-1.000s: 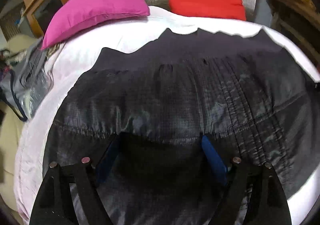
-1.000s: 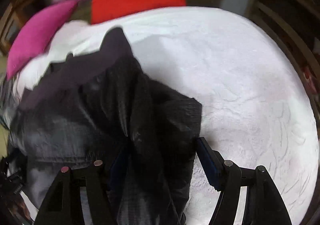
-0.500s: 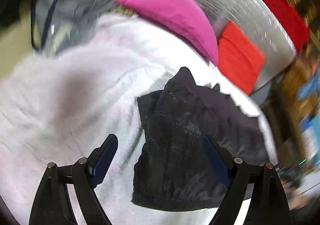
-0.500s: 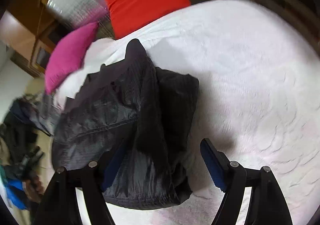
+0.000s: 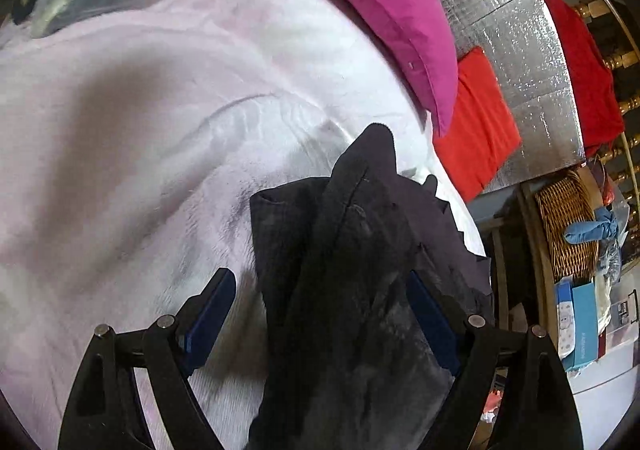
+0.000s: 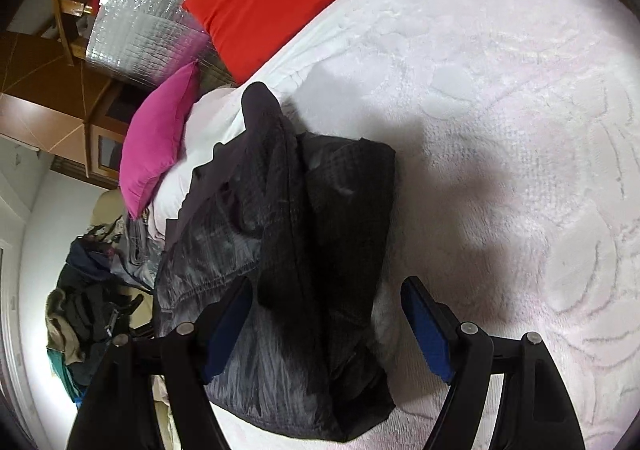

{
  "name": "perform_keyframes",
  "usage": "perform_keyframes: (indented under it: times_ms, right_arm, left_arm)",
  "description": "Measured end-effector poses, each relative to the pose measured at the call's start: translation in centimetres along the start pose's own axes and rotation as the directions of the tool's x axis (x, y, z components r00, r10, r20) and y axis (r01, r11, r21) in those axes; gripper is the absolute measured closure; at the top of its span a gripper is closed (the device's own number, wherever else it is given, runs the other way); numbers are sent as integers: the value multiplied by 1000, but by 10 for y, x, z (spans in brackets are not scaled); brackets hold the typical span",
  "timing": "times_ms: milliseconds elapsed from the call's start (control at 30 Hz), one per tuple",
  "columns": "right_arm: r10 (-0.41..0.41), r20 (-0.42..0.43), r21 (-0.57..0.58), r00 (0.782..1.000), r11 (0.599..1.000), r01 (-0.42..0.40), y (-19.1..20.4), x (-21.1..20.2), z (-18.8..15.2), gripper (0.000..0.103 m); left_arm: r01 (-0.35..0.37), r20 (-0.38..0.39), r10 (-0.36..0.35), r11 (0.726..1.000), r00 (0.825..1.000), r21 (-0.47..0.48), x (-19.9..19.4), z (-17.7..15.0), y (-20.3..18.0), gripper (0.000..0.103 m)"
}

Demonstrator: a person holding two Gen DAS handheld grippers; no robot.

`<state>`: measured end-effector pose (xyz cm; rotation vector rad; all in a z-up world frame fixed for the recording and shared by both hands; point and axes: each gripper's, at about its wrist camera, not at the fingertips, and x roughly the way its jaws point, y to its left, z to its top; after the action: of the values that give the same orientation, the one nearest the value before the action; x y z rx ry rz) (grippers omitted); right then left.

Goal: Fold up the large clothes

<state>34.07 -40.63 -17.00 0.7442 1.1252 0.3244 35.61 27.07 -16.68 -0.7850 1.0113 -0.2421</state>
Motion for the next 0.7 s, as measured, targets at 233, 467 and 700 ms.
perform_keyframes:
  times_ms: [233,467,700]
  right_arm:
    - [5,-9,0,1000,1000,-5,-1,10,11,23]
    - [24,-32,-23,999,999,-24,3,25,13,23]
    - [29,-40,-20,999,999,-30,4,34,15,22]
  left_arm:
    - [24,-47,-22,999,999,34,22,-1,0,16]
    - [74,-59,-70,995,996,63,21,0,0,16]
    - [71,-88,-64,994,994,84,28,-1,1,16]
